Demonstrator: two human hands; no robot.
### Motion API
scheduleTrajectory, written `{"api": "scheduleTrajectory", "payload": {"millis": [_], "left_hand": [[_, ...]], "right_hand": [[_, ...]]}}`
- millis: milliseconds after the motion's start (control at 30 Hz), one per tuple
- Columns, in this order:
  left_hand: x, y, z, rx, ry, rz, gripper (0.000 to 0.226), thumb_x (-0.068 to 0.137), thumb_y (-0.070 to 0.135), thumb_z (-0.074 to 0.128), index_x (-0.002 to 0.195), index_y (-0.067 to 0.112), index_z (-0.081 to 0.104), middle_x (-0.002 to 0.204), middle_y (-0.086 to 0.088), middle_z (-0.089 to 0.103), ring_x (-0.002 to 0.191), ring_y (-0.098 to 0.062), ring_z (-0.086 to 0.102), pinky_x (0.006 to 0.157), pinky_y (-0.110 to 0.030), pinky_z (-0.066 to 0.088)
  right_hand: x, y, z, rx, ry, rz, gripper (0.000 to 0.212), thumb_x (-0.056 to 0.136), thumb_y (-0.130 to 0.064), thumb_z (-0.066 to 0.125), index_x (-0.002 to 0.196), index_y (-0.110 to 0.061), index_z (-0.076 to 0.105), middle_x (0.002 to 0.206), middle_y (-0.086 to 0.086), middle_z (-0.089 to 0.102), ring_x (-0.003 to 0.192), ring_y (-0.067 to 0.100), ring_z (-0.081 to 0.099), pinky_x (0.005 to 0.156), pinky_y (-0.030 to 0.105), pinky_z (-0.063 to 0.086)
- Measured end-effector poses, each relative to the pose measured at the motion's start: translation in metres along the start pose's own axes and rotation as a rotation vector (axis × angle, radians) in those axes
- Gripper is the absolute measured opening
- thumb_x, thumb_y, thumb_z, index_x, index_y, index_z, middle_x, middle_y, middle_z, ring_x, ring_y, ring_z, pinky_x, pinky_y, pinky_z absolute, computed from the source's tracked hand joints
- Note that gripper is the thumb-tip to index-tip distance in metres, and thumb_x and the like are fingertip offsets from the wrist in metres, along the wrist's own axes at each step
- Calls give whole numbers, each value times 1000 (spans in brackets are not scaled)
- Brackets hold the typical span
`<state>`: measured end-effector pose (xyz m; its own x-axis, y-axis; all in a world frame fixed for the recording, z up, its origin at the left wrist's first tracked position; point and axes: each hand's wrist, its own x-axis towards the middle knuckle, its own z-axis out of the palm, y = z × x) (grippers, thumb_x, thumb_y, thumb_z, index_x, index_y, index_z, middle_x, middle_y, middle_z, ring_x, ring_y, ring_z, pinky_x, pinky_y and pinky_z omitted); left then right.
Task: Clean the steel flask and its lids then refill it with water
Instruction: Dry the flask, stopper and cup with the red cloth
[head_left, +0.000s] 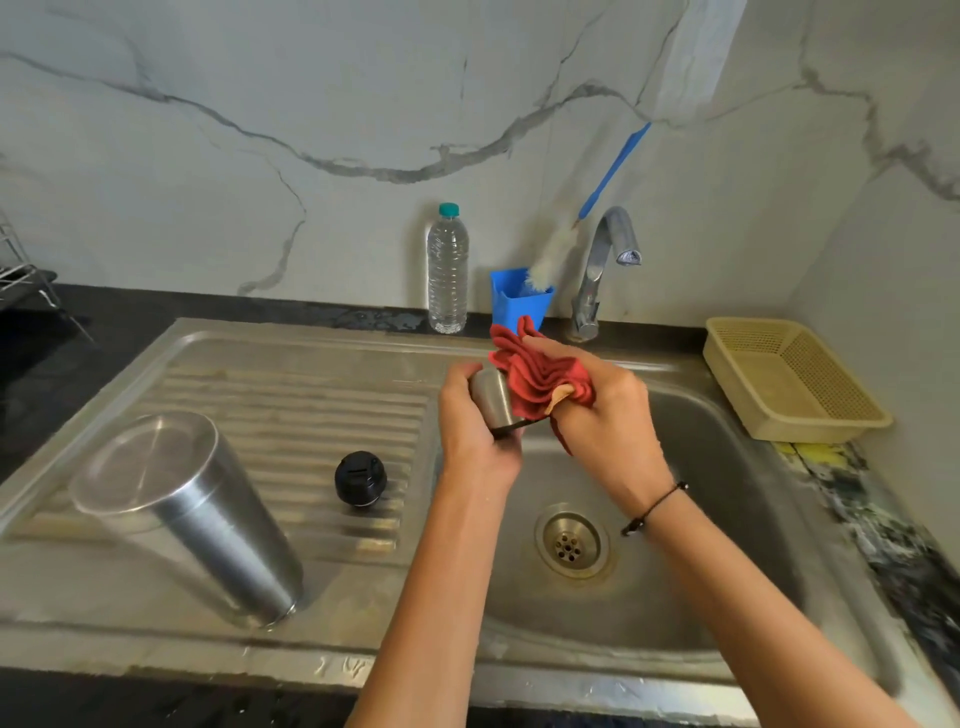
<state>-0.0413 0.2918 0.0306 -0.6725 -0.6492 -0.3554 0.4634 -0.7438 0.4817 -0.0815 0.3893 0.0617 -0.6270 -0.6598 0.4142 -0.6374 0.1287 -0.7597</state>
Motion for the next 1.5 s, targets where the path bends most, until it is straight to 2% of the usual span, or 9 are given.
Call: {"api": "scheduleTrajectory", "payload": {"millis": [200,333,400,533,633,767,967,1267,1500], "left_hand": [[-4,-9,2,20,17,5,14,88,24,56,88,9,56,76,-8,59,68,-19,59,70,-33,50],[-5,-15,3,561,-26,201,48,83,59,59,105,17,47,88,2,57,76,-11,51,65,-26,39],[-4,-18,2,704,-61,260,51,81,55,63,108,18,42,97,2,56,83,-10,53,67,-25,41],[0,-10,1,484,-56,232,36,86,40,63,103,10,52,104,-10,65,100,-20,64,86,-36,54],[6,-9,1,366,-59,174,25,99,31,47,106,9,59,101,-9,66,106,-23,62,99,-43,48],[10,-7,0,268,-189,74,53,93,48,45,122,7,61,121,-14,65,119,-26,57,103,-39,43],[10,-9,-3,339,-272,140,53,72,51,58,108,12,66,99,-4,74,97,-14,68,79,-27,53],[9,-17,-10,349,-308,133,34,75,26,67,102,8,59,97,-8,68,98,-20,63,103,-46,43],[14,-6,-15,162,-222,140,38,83,37,57,107,8,64,111,-9,67,104,-18,64,93,-34,48]], "right_hand": [[7,-3,-13,193,-26,207,46,82,7,53,99,-32,69,90,-18,71,93,-6,62,86,14,49],[10,3,-14,446,136,395,46,80,11,52,94,-29,69,83,-10,70,85,4,64,80,22,53],[13,5,-13,521,179,469,44,81,13,50,97,-24,68,84,-5,69,83,9,64,79,27,55],[19,5,-16,481,200,384,52,78,17,49,96,-27,67,90,-6,70,89,9,64,91,33,51],[17,3,-17,181,158,136,51,77,12,54,112,-23,67,97,-12,69,86,-1,62,83,19,51],[0,0,2,-157,101,-130,55,67,-5,50,119,-18,65,131,6,56,117,21,58,91,33,51],[12,6,-7,-51,68,12,48,76,-2,54,117,-24,65,110,0,70,97,18,66,85,39,53],[35,19,-21,278,-67,363,54,74,16,45,96,-26,70,85,-3,71,86,14,63,75,24,49],[25,-8,-15,123,18,41,48,75,7,54,112,-21,68,105,-8,70,96,-4,61,85,9,44]]}}
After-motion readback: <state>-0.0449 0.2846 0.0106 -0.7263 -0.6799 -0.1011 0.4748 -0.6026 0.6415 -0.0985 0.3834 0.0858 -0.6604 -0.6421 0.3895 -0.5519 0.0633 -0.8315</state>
